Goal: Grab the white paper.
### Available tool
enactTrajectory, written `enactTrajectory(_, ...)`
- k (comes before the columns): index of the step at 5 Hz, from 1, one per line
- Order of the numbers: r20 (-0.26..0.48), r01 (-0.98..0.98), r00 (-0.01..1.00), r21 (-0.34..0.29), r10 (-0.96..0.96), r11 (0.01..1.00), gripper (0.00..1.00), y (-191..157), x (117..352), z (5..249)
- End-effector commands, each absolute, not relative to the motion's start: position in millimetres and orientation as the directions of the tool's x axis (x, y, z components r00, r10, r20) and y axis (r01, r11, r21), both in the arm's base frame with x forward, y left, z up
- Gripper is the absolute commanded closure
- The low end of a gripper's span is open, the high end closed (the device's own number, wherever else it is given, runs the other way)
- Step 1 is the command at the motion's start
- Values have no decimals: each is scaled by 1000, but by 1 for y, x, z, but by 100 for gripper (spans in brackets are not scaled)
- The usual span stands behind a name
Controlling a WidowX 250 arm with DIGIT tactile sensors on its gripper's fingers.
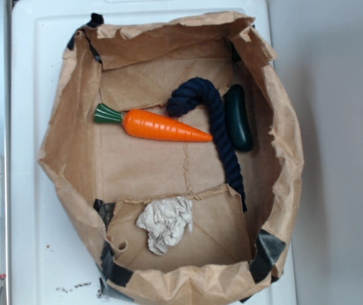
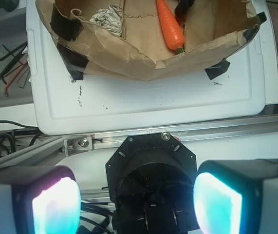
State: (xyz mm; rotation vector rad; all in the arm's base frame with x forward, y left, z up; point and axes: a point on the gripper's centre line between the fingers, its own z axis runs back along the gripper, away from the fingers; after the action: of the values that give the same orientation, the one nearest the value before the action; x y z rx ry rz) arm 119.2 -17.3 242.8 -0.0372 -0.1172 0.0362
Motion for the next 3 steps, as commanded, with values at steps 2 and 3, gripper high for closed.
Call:
enactTrajectory(2, 120, -201, 971, -44, 205, 979, 0, -24, 163, 232)
enactTrajectory(3, 122, -282, 951, -38, 284, 959, 0, -18, 200, 222)
